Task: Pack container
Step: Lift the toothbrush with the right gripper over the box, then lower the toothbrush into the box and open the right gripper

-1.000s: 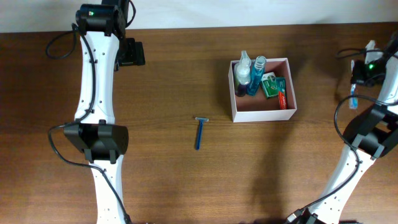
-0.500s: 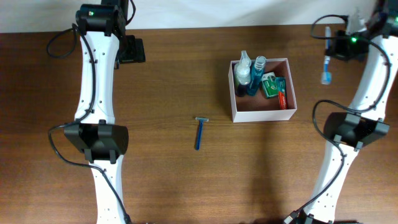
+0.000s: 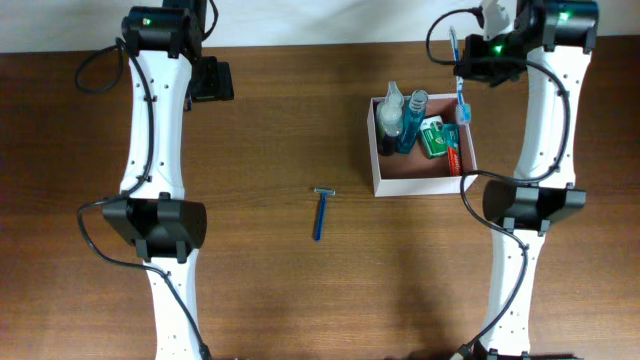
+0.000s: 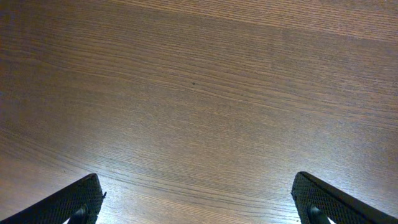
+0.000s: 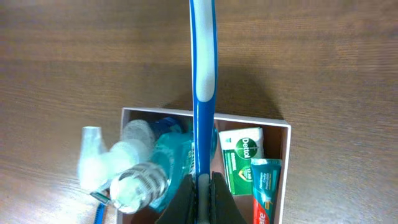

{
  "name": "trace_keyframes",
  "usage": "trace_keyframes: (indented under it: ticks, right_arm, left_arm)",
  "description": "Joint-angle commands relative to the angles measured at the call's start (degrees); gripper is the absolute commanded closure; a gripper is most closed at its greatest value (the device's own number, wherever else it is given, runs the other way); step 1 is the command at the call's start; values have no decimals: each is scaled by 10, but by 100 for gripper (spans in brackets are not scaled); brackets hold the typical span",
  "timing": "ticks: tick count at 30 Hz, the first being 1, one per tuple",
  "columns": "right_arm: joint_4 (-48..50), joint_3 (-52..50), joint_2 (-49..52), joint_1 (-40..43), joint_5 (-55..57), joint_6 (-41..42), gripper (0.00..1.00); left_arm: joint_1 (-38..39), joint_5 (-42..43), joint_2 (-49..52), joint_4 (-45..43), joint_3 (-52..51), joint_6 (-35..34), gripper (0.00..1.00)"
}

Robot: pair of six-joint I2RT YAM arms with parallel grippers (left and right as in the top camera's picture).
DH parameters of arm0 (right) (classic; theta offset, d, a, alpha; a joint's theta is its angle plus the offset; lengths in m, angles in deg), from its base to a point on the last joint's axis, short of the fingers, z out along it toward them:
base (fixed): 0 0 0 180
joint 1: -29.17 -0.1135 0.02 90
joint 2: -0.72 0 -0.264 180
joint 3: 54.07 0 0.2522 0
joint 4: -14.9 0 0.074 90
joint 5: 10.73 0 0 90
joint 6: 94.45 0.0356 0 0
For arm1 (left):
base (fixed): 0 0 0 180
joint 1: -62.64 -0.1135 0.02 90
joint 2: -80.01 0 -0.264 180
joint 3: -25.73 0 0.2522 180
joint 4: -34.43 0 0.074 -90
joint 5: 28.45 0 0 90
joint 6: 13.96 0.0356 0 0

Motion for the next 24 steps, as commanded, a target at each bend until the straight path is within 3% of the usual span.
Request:
trace_keyframes:
  ticks: [1, 5, 12, 24]
  right_arm:
    - [-3, -2, -38, 1, 17, 10, 96]
    - [-4, -36, -45, -2, 26, 13, 96]
    - [-3, -277, -138, -7, 82, -16, 96]
    - [31, -382, -141, -15, 70, -14, 96]
  left_arm:
    - [-1, 2, -15, -1, -1, 9, 1]
    - [-1, 2, -15, 0, -1, 9, 1]
    - [-1, 2, -15, 0, -1, 9, 1]
    - [-1, 2, -15, 1, -1, 9, 1]
